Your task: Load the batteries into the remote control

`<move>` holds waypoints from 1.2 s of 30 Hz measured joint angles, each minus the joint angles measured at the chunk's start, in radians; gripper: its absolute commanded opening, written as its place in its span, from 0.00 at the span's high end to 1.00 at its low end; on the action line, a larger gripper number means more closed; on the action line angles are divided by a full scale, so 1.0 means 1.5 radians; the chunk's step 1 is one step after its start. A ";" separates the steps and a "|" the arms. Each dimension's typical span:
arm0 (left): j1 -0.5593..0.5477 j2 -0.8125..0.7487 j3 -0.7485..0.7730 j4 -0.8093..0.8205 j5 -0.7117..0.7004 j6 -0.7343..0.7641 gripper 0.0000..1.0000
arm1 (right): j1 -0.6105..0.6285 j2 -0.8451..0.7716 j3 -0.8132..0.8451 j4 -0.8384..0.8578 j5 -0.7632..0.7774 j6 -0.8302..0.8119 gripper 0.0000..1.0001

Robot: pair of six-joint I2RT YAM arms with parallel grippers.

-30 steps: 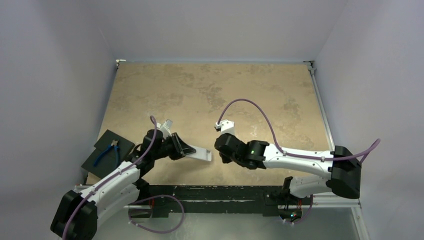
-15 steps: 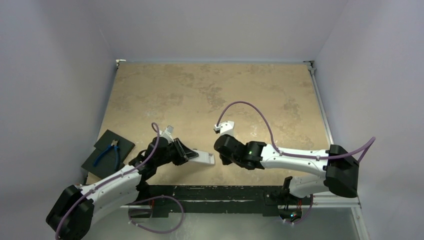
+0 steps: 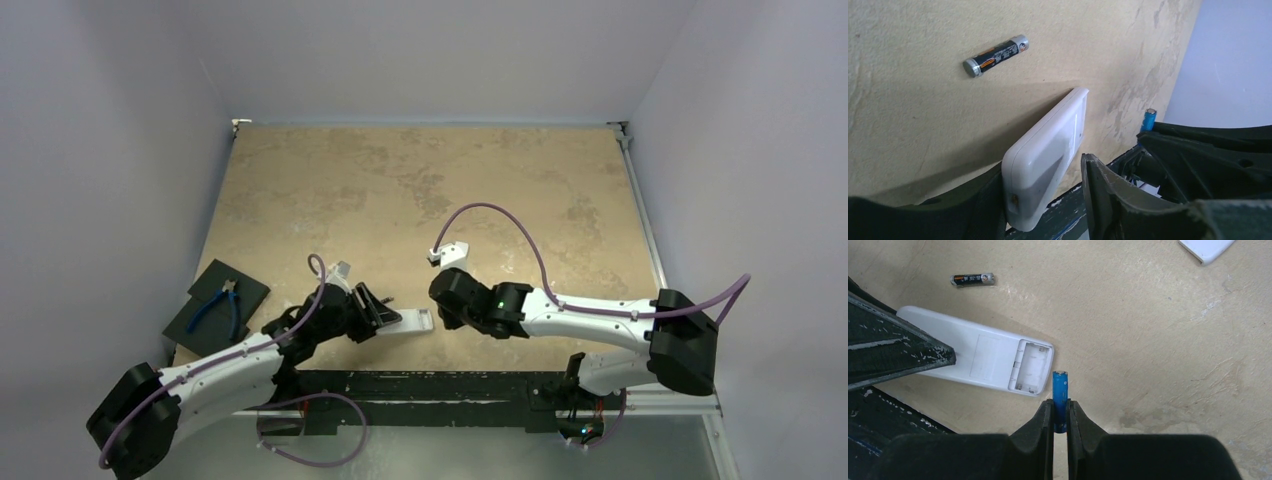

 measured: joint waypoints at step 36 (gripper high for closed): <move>-0.291 0.159 0.141 -0.126 -0.138 -0.044 0.36 | -0.029 0.000 -0.010 -0.002 -0.053 -0.049 0.97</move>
